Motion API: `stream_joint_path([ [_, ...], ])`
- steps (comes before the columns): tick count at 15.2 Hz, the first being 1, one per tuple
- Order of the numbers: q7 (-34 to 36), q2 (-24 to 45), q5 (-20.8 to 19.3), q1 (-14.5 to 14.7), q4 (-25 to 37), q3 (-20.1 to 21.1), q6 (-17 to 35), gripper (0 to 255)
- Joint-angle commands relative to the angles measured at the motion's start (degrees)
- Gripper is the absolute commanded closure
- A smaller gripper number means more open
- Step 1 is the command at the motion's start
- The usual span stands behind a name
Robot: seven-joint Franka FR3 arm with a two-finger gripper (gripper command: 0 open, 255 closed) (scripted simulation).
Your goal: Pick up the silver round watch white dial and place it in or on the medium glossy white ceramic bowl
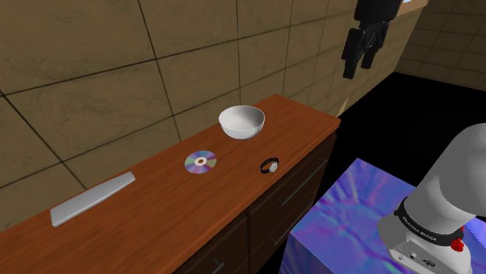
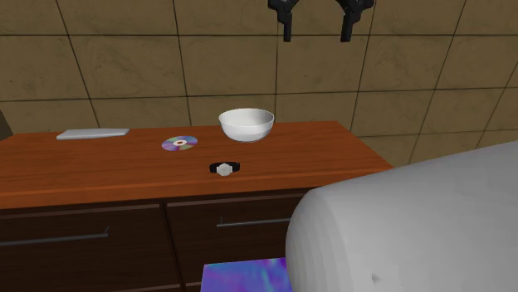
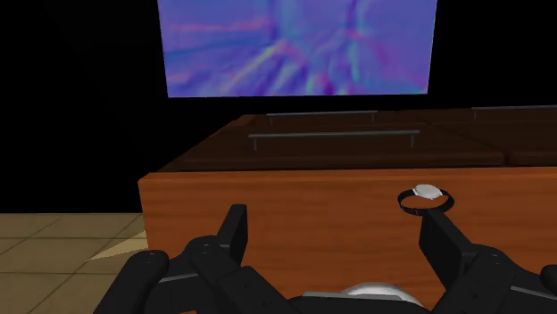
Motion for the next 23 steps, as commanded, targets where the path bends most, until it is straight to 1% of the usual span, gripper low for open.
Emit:
stream_joint_path([
  [1,0.0,0.0,0.0,0.0,0.0,0.0,0.0,0],
  [7,1.4,4.9,4.0,0.9,-6.7,1.1,10.9,0],
  [12,1.9,11.2,7.6,2.0,-10.4,2.2,20.2,0],
  [18,1.7,21.2,12.1,3.7,-12.2,3.7,31.4,0],
  [23,0.8,31.1,16.2,5.3,-11.4,4.8,40.2,0],
])
